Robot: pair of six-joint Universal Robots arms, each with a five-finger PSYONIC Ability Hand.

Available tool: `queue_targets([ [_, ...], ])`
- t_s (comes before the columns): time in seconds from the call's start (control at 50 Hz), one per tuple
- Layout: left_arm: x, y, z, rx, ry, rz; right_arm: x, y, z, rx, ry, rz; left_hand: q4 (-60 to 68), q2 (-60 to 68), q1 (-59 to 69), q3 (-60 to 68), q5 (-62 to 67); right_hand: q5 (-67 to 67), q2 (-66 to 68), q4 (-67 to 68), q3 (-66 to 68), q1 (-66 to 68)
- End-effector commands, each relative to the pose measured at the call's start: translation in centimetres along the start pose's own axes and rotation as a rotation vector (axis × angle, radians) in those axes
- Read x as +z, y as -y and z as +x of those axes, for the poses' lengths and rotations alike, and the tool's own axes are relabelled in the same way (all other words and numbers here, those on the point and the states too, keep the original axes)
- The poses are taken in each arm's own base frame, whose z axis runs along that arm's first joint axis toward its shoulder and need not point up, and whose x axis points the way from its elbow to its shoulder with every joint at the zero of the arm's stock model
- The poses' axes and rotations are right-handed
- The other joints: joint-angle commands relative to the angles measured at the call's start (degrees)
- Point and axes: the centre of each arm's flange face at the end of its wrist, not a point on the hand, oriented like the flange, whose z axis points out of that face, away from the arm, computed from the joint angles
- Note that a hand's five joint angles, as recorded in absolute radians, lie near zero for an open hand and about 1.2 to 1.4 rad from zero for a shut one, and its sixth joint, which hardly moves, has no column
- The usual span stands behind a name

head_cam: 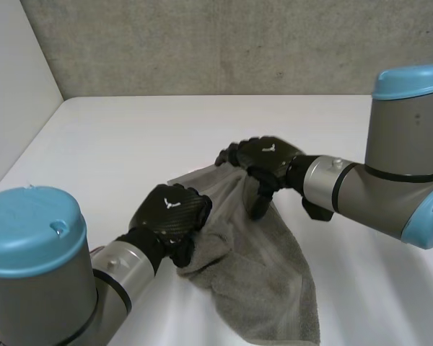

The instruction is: Fold the towel.

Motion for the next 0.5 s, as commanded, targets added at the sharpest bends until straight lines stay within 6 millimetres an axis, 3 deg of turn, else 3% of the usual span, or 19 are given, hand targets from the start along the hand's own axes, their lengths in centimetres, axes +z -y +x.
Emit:
queue_targets([
  [0.02,-0.1,-0.3,0.3,0.01,-0.007,-0.006,1.5,-2.9,-0.7,0.063,0.072,-0.106,-6.76,-5.55,-1.99,-8.61,-14.08,1.38,-1.96,-1.78,-1.57,-0.46],
  [0.08,-0.1,-0.3,0.4,0.012,-0.009,-0.006,2.0,-3.4,-0.6,0.067,0.072,-0.115,-6.76,-5.55,-1.99,-8.61,-14.08,7.23,3.89,4.07,4.28,5.39],
  [0.1,0.0,-0.3,0.4,0.012,-0.008,-0.003,2.2,-3.5,-0.5,0.065,0.065,-0.116,-6.76,-5.55,-1.99,-8.61,-14.08,19.93,16.59,16.77,16.99,18.09],
  [0.16,0.0,-0.3,0.3,0.012,-0.006,0.003,2.4,-3.5,-0.4,0.063,0.055,-0.11,-6.76,-5.55,-1.99,-8.61,-14.08,32.17,28.83,29.01,29.22,30.33],
  [0.2,0.4,-0.1,0.0,0.009,0.007,0.018,2.7,-2.9,0.3,0.035,-0.003,-0.073,-6.76,-5.55,-1.99,-8.61,-14.08,54.93,51.59,51.76,51.98,53.09],
  [0.22,0.4,-0.1,0.0,0.009,0.007,0.018,2.7,-2.9,0.3,0.035,-0.003,-0.073,-6.76,-5.55,-1.99,-8.61,-14.08,55.05,51.71,51.88,52.1,53.21],
  [0.24,0.6,0.1,-0.1,0.01,0.014,0.03,2.8,-2.6,1.0,0.017,-0.058,-0.055,-6.76,-5.55,-1.99,-8.61,-14.08,66.48,63.14,63.32,63.53,64.64],
  [0.32,1.5,1.0,-1.2,0.008,0.05,0.075,2.7,-1.2,2.4,-0.03,-0.188,-0.003,-6.76,-5.55,-1.99,-8.61,-14.08,66.59,63.25,63.43,63.65,64.76],
  [0.36,3.2,2.9,-2.9,0.033,0.107,0.158,1.9,1.6,3.6,-0.085,-0.295,0.102,-6.76,-5.55,-1.99,-8.61,-14.08,66.59,63.25,63.43,63.65,64.76],
  [0.38,3.2,2.9,-2.9,0.033,0.108,0.159,1.9,1.6,3.6,-0.086,-0.295,0.103,-6.76,-5.55,-1.99,-8.61,-14.08,66.59,63.25,63.43,63.65,64.76],
  [0.42,5.0,6.7,-4.5,0.09,0.174,0.285,0.8,5.6,4.3,-0.149,-0.37,0.286,-6.76,-5.55,-1.99,-8.61,-14.08,66.59,63.25,63.43,63.65,64.76],
  [0.44,5.0,6.7,-4.6,0.09,0.175,0.286,0.8,5.7,4.3,-0.15,-0.371,0.287,-6.76,-5.55,-1.99,-8.61,-14.08,66.59,63.25,63.43,63.65,64.76],
  [0.46,5.3,9.2,-5.3,0.111,0.217,0.359,-0.2,8.0,4.5,-0.182,-0.405,0.4,-6.76,-5.55,-1.99,-8.61,-14.08,66.59,63.25,63.43,63.65,64.76],
  [0.48,5.4,9.2,-5.3,0.111,0.217,0.359,-0.2,8.0,4.5,-0.182,-0.405,0.401,-6.76,-5.55,-1.99,-8.61,-14.08,66.59,63.25,63.43,63.65,64.76],
  [0.5,5.3,11.9,-6.1,0.121,0.264,0.436,-1.5,10.4,4.4,-0.218,-0.435,0.521,-6.76,-5.55,-1.99,-8.61,-14.08,66.59,63.25,63.43,63.65,64.76],
])
